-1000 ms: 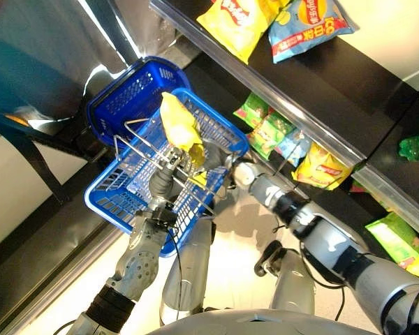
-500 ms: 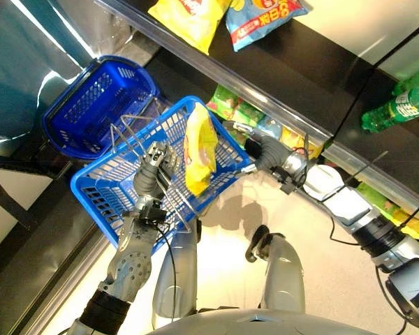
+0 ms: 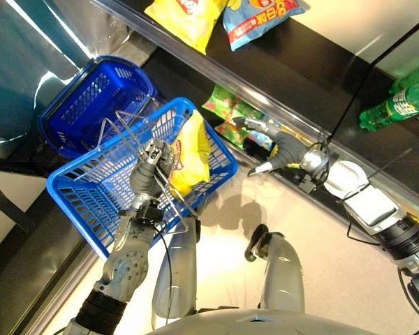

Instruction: Pick up the snacks into the basket

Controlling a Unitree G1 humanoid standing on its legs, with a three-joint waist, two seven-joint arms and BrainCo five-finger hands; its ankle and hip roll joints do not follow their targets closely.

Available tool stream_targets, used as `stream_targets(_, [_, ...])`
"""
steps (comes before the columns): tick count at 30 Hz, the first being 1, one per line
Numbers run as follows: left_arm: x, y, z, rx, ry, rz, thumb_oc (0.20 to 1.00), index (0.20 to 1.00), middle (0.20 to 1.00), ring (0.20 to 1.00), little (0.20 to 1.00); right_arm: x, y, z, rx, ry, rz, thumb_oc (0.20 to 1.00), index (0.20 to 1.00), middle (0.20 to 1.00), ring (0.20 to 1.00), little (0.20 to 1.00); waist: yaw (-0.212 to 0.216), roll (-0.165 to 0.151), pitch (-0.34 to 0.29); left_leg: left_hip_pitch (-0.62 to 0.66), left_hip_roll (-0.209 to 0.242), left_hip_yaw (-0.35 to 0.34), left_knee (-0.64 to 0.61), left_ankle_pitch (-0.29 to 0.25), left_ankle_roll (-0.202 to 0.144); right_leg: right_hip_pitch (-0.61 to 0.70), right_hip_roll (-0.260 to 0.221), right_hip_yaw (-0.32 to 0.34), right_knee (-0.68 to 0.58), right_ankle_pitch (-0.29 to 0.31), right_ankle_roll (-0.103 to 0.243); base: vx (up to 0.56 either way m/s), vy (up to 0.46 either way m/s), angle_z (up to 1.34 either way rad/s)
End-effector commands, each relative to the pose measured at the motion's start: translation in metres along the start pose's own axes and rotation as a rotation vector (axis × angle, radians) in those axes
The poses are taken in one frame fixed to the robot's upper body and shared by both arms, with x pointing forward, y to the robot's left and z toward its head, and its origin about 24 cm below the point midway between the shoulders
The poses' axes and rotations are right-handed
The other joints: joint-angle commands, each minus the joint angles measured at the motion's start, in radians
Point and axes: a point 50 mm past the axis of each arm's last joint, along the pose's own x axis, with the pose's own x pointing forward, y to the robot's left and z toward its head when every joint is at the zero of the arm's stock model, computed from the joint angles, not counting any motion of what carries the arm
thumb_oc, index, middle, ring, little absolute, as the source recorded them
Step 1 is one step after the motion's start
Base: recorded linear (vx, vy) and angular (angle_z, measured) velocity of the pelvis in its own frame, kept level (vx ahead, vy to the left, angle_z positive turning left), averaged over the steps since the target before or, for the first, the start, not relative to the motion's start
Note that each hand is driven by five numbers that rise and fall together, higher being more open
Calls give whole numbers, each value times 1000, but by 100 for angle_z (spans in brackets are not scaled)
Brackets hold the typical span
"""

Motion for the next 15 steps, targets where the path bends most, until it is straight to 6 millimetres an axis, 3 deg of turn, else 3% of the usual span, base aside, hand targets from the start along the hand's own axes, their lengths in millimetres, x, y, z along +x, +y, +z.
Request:
stream_targets(1, [2, -44, 44, 64, -279, -243, 200, 200, 200, 200, 200, -11, -10, 12, 44, -128, -188, 1000, 1000, 1000, 1000, 1000, -8, 26, -73, 91, -12, 39, -43, -44, 74, -48, -2, 17, 36, 158, 49, 17, 3, -5])
stream_targets(6, [-1, -25, 42, 83, -282, -156, 200, 200, 200, 200, 200, -34, 3, -7, 173, -68, -303, 1000, 1000, 1000, 1000, 1000, -18, 16, -85, 149, 1, 41, -52, -48, 69, 31, 13, 9, -1, 154, 45, 32, -12, -6])
stream_targets(7, [-4, -9, 37, 97, -265, -79, 200, 200, 200, 200, 200, -43, 13, -20, 245, -17, -339, 1000, 1000, 1000, 1000, 1000, -23, 13, -91, 193, 6, 42, -79, -45, 65, 86, 30, 5, -46, 155, 43, 41, -14, -14])
stream_targets(8, [-4, -9, 37, 97, -265, -79, 200, 200, 200, 200, 200, -43, 13, -20, 245, -17, -339, 1000, 1000, 1000, 1000, 1000, -23, 13, -89, 196, 6, 42, -80, -44, 65, 88, 30, 4, -47, 156, 43, 49, -30, -21])
stream_targets(9, [-9, 8, 33, 120, -250, 10, 200, 200, 200, 200, 200, -50, 25, -32, 310, 37, -355, 1000, 1000, 1000, 1000, 1000, -34, 10, -103, 238, 17, 45, -125, -26, 59, 141, 50, 0, -107, 170, 42, 29, -20, -22])
stream_targets(10, [-9, 8, 33, 120, -250, 10, 200, 200, 200, 200, 200, -50, 25, -32, 310, 37, -355, 1000, 1000, 1000, 1000, 1000, -35, 10, -104, 238, 17, 44, -126, -26, 59, 141, 50, -1, -108, 170, 42, 64, -48, -32])
stream_targets(11, [-14, 23, 28, 143, -222, 81, 200, 200, 200, 200, 200, -59, 37, -42, 347, 100, -348, 1000, 1000, 1000, 1000, 1000, -43, 9, -121, 282, 23, 47, -173, -12, 52, 195, 70, -11, -172, 170, 38, 62, -48, -24])
stream_targets(15, [-27, 47, 14, 153, -162, 210, 200, 200, 200, 200, 200, -77, 61, -65, 392, 253, -358, 1000, 1000, 1000, 1000, 1000, -59, 7, -154, 364, 38, 62, -266, 18, 41, 284, 106, -15, -274, 174, 33, 43, -57, -21])
